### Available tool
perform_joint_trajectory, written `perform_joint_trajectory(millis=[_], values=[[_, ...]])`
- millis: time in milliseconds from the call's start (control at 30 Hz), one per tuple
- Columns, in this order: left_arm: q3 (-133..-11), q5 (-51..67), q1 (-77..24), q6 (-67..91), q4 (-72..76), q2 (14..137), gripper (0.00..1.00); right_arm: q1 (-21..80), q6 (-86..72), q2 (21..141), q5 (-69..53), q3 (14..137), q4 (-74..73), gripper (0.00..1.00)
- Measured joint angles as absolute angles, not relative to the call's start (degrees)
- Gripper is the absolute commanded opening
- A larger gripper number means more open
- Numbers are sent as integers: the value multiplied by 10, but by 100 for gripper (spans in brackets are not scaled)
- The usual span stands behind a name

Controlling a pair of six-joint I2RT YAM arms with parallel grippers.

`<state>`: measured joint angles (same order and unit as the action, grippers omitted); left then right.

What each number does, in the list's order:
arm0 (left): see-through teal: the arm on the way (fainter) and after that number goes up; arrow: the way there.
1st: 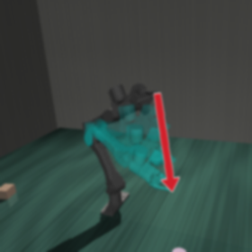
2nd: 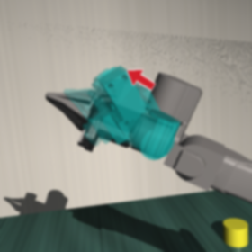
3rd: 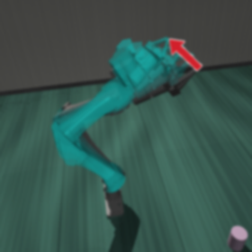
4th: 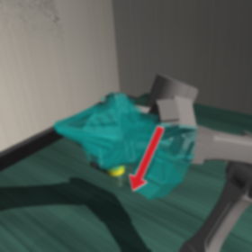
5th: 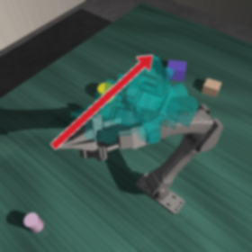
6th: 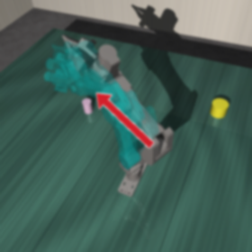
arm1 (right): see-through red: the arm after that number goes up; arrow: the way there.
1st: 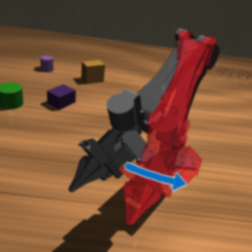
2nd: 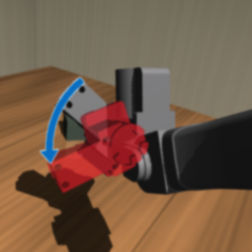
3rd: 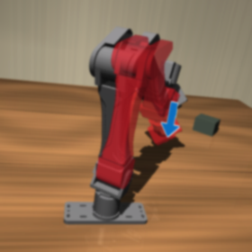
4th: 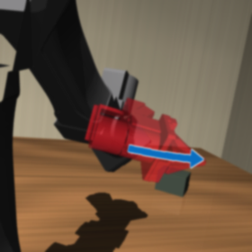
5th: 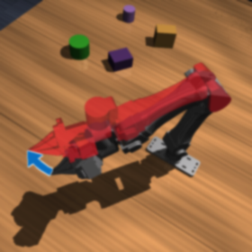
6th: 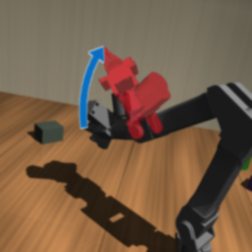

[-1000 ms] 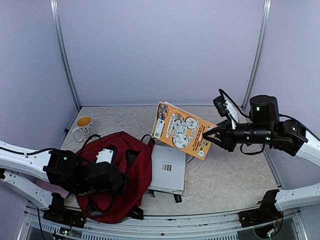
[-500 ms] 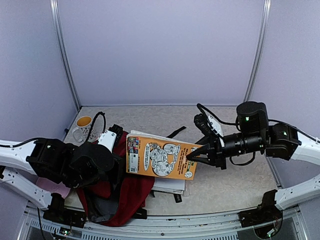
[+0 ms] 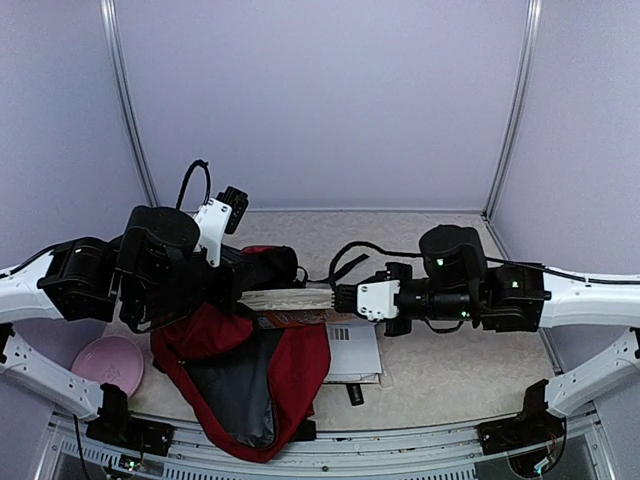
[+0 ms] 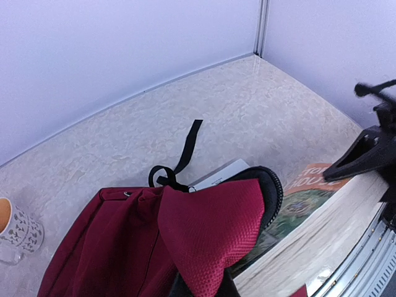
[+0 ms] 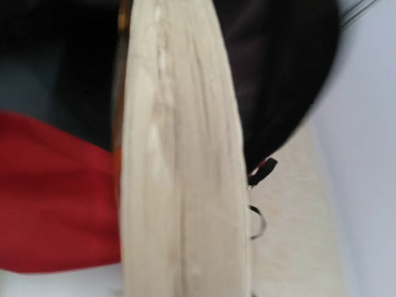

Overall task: Pack the student bag
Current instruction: Place the book in the largest pocket of the bag.

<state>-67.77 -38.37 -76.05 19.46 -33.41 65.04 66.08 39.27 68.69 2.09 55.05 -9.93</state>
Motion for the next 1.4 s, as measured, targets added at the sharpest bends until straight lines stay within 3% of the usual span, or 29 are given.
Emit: perform_joint_trajectory(millis=[333, 833, 967, 1200, 1400], values=[[-698, -228, -641, 154, -288, 654, 0, 693, 618, 805, 146, 558, -3, 0], [-699, -104, -596, 152, -222, 671, 0, 705, 808, 1027, 312, 665, 256, 0], [-692, -99, -574, 159, -214, 664, 0, 713, 805, 1009, 306, 651, 257, 0], [-660, -96, -539, 173, -209, 634, 0, 728, 757, 858, 237, 588, 203, 0], [-658, -66, -539, 178, -201, 636, 0, 725, 771, 859, 236, 588, 235, 0]])
